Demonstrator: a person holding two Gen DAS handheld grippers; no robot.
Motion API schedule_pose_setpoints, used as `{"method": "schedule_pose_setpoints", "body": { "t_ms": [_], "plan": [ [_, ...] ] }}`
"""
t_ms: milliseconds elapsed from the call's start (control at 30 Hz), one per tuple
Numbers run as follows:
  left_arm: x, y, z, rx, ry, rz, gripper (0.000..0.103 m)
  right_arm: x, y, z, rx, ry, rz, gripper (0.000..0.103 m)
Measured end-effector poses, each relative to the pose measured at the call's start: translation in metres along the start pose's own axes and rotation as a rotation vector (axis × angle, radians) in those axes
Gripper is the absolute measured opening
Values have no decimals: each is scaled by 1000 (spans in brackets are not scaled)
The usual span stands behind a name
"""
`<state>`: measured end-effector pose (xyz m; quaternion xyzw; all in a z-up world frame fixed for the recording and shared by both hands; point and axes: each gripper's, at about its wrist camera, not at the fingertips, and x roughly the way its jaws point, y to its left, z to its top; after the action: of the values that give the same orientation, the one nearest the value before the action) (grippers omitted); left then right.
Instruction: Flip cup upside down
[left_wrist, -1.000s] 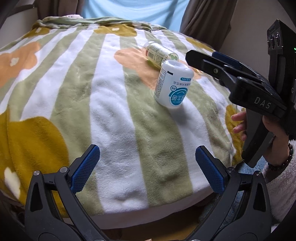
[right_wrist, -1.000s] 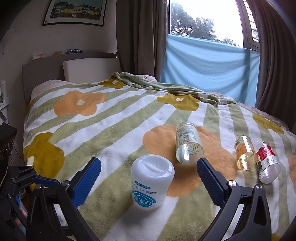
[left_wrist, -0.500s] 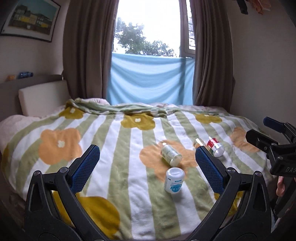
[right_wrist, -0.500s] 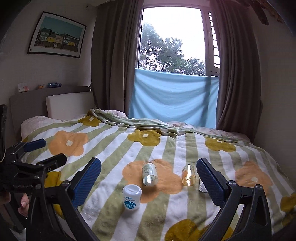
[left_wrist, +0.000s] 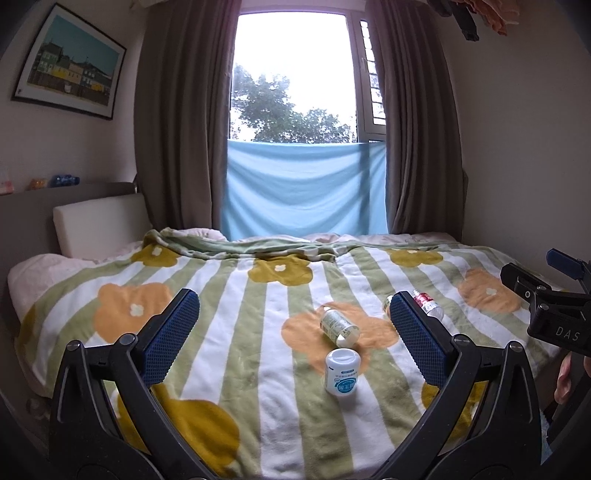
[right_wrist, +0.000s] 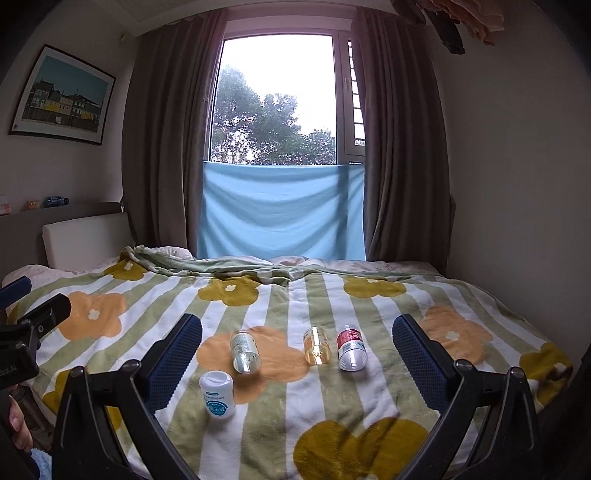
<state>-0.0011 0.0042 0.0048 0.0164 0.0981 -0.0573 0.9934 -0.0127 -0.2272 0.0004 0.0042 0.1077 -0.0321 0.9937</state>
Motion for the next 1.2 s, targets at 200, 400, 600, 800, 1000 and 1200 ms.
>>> {"method": "schedule_pose_setpoints", "body": {
  "t_ms": [200,400,600,800,1000,1200],
  "plan": [
    [0,-2,0,3,2,1,103,-1,-2,1,7,-5,-6,103],
    [1,-6,-1,14,-3,14,103,-2,-1,1,2,-6,-3,103],
    [0,-7,-2,19,-2,24,103,-2,0,2,2,-6,-3,103],
    [0,-7,-3,20,-2,26,103,-1,-1,-1,4,3,-6,103],
    [0,-7,-3,19,-3,28,103,-1,-1,-1,4,4,-5,103],
    [0,-5,-4,19,-3,30,103,-1,-1,-1,5,4,-6,103]
  ]
}}
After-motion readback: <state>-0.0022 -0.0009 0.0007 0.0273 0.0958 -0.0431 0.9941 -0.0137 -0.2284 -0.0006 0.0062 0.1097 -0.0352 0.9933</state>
